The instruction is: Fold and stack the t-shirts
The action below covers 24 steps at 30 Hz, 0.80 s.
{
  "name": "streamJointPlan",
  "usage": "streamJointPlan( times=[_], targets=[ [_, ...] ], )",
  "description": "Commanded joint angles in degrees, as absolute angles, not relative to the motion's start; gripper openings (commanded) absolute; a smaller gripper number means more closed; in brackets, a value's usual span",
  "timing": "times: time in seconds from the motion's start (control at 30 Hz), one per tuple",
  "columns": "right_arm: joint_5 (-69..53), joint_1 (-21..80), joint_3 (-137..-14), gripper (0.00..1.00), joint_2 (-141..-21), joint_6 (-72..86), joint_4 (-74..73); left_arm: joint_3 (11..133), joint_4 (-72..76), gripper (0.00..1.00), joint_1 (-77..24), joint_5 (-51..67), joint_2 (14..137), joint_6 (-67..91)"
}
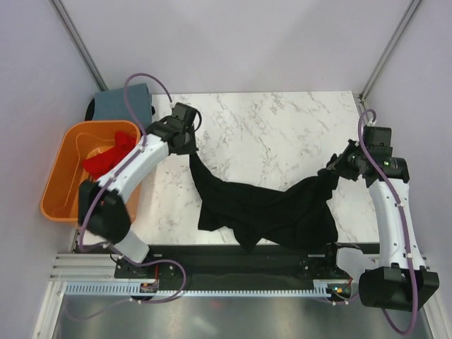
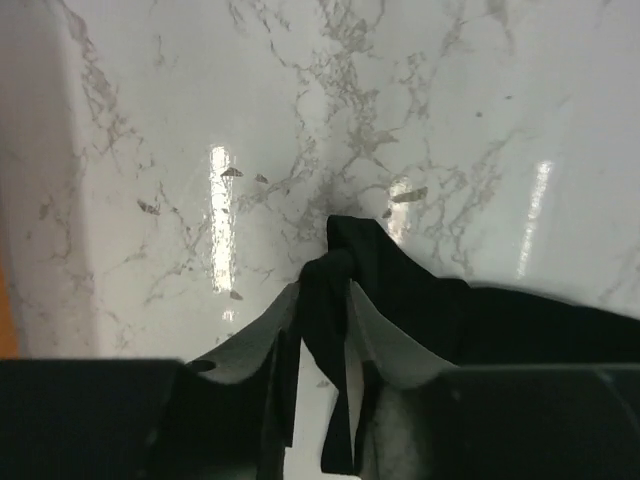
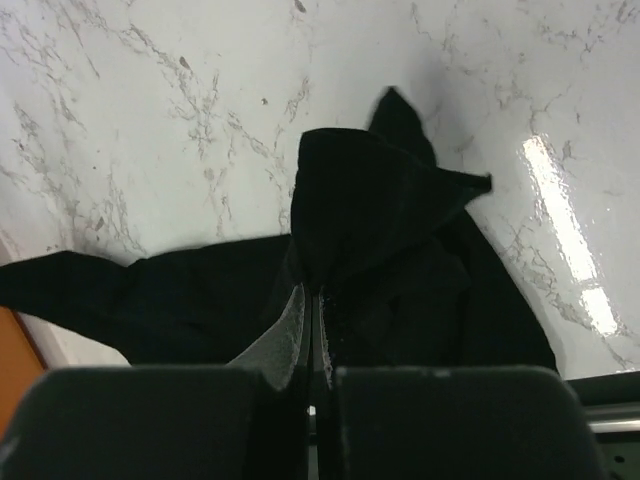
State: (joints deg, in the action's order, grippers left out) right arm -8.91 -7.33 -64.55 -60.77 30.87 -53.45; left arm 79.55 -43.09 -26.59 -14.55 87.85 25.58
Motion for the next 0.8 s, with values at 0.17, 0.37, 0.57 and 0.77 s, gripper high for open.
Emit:
streamJointPlan(
  times=[0.17, 0.37, 0.57, 0.77],
  targets=[
    [-3.6, -7.3, -62.2, 0.0, -64.2, 26.5, -46.9, 80.7, -45.8, 0.82, -31.3, -12.4, 88.8, 26.0],
    [-4.5, -7.3, -58.8, 0.0, -68.8, 26.6, -42.2, 69.0, -49.1, 0.81, -52.9, -20.8, 76.1, 36.1],
    [-5.9, -7.3, -55.5, 0.0, -68.4, 27.3, -40.1, 59.7, -48.1, 0.73, -75.4, -23.6, 76.5, 51.7],
    [-6.3, -7.3, -52.2, 0.0, -65.3, 27.6, -39.9, 60.9, -38.1, 0.8, -84.5, -23.4, 89.4, 55.1]
  ],
)
